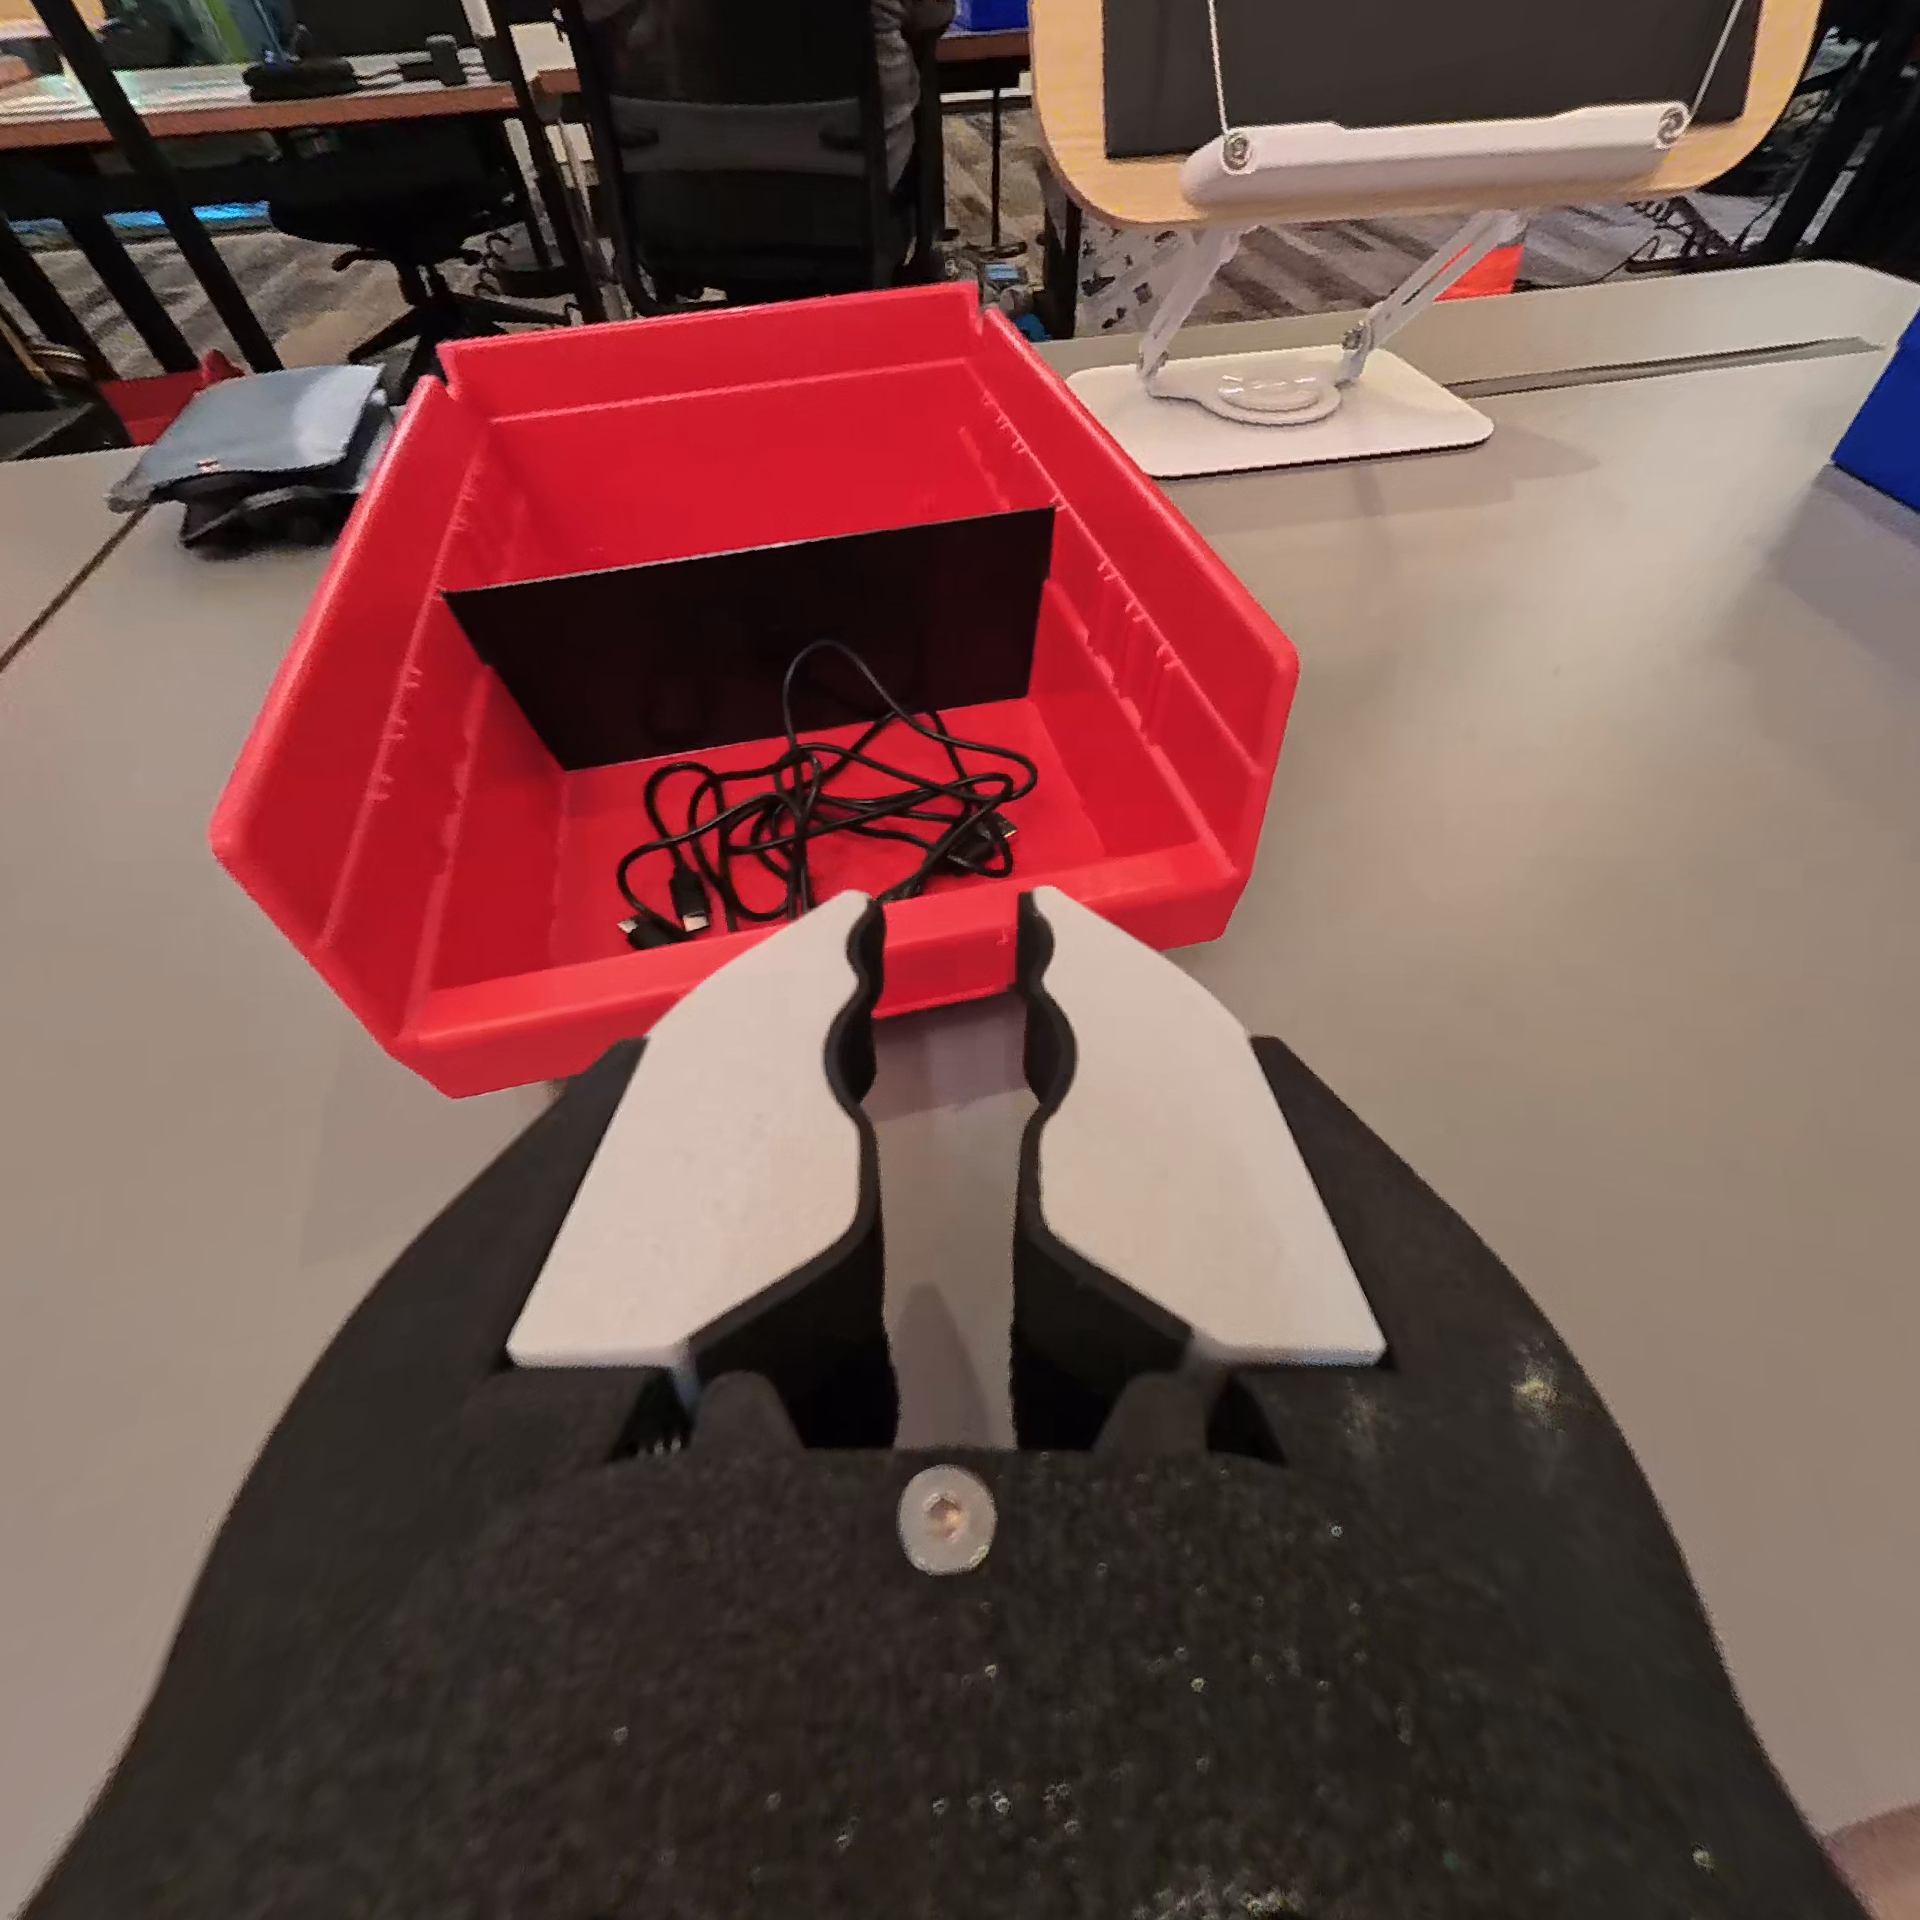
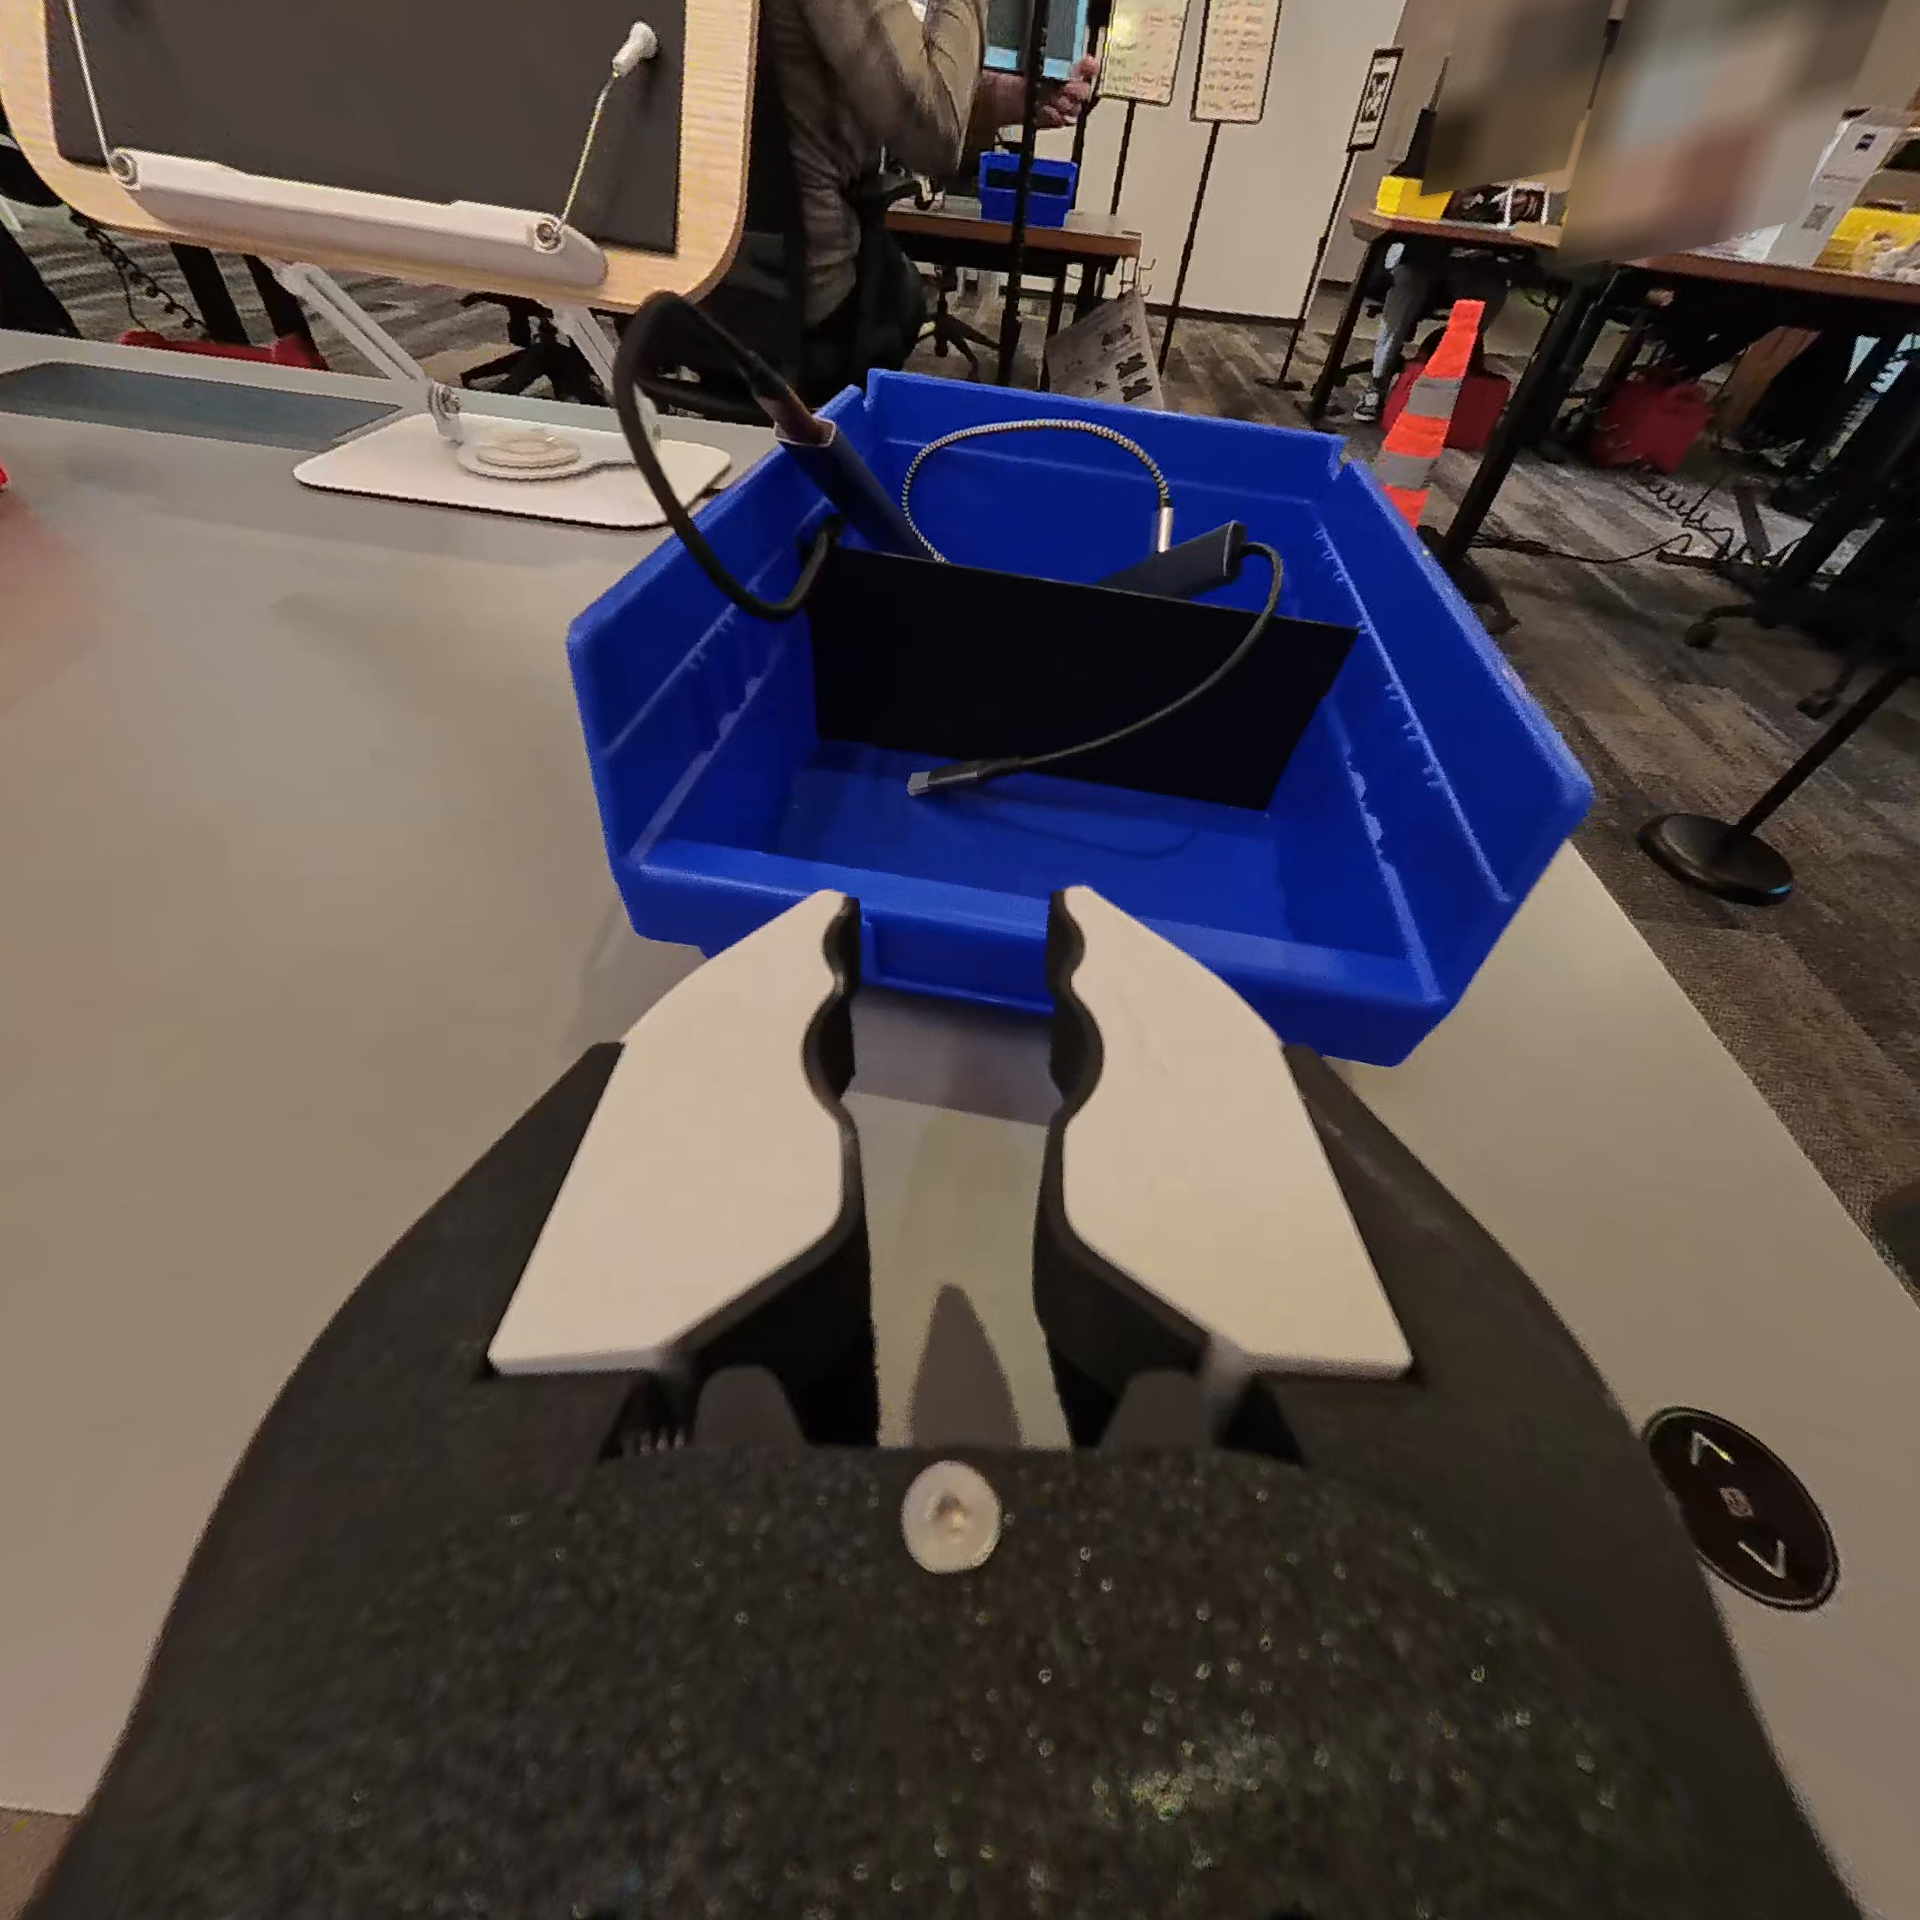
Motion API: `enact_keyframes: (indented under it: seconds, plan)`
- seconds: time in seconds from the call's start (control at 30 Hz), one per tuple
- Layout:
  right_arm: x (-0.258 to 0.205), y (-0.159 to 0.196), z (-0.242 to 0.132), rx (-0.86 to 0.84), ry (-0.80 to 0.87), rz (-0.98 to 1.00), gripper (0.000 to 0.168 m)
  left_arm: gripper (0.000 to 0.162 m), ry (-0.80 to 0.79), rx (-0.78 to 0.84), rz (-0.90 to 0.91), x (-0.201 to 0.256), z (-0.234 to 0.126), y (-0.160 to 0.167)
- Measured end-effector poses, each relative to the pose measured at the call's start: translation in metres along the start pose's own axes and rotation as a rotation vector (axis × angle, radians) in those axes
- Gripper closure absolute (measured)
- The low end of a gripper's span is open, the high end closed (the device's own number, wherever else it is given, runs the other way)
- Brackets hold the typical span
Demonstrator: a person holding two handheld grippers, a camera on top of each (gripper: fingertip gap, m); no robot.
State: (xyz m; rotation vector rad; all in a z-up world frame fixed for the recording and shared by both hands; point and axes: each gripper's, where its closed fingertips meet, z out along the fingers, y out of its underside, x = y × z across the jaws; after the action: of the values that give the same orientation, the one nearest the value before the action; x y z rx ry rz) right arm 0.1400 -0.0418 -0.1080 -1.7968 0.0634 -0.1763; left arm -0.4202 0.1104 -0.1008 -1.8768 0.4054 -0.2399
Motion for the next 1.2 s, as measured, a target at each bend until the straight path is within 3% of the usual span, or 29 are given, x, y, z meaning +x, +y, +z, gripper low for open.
enact_keyframes:
  seconds: [0.3, 0.4, 0.5, 0.6, 0.67, 0.73, 0.8, 0.87, 1.0, 1.07, 1.13, 1.2]
  plan:
    - [-0.004, -0.002, 0.0, 0.006, 0.008, -0.057, 0.134, 0.138, 0.042, -0.023, -0.007, 0.011, 0.001, 0.003]
    - [-0.059, -0.017, 0.01, 0.055, -0.161, -0.141, 0.126, 0.138, 0.083, -0.021, -0.016, 0.023, 0.002, 0.002]
    - [-0.089, -0.023, 0.041, -0.013, -0.197, -0.147, 0.114, 0.138, 0.14, -0.017, -0.003, 0.045, 0.003, 0.001]
    - [-0.094, -0.029, 0.074, -0.068, -0.174, -0.072, 0.114, 0.137, 0.259, -0.019, 0.016, 0.087, 0.0, 0.0]
    - [-0.109, -0.027, 0.086, -0.132, -0.239, 0.007, 0.112, 0.137, 0.42, -0.043, -0.005, 0.136, -0.003, 0.0]
    - [-0.136, -0.032, 0.079, -0.141, -0.396, 0.064, 0.109, 0.137, 0.552, -0.088, 0.018, 0.191, -0.003, 0.001]
    - [-0.152, -0.043, 0.059, -0.101, -0.524, 0.097, 0.124, 0.134, 0.632, -0.115, 0.091, 0.245, 0.004, -0.001]
    - [-0.134, -0.058, 0.04, -0.018, -0.453, 0.07, 0.12, 0.127, 0.666, -0.081, 0.134, 0.294, 0.017, -0.014]
    - [-0.05, -0.083, 0.0, 0.112, -0.065, -0.038, 0.117, 0.111, 0.619, 0.007, 0.168, 0.359, 0.062, -0.046]
    - [-0.011, -0.063, -0.012, 0.031, 0.096, 0.014, 0.118, 0.108, 0.612, 0.015, 0.149, 0.38, 0.083, -0.055]
    - [0.002, -0.031, -0.007, -0.069, 0.118, 0.096, 0.107, 0.11, 0.599, -0.028, 0.127, 0.394, 0.103, -0.053]
    - [0.0, -0.001, 0.008, -0.171, 0.11, 0.126, 0.118, 0.126, 0.577, -0.085, 0.087, 0.403, 0.12, -0.046]
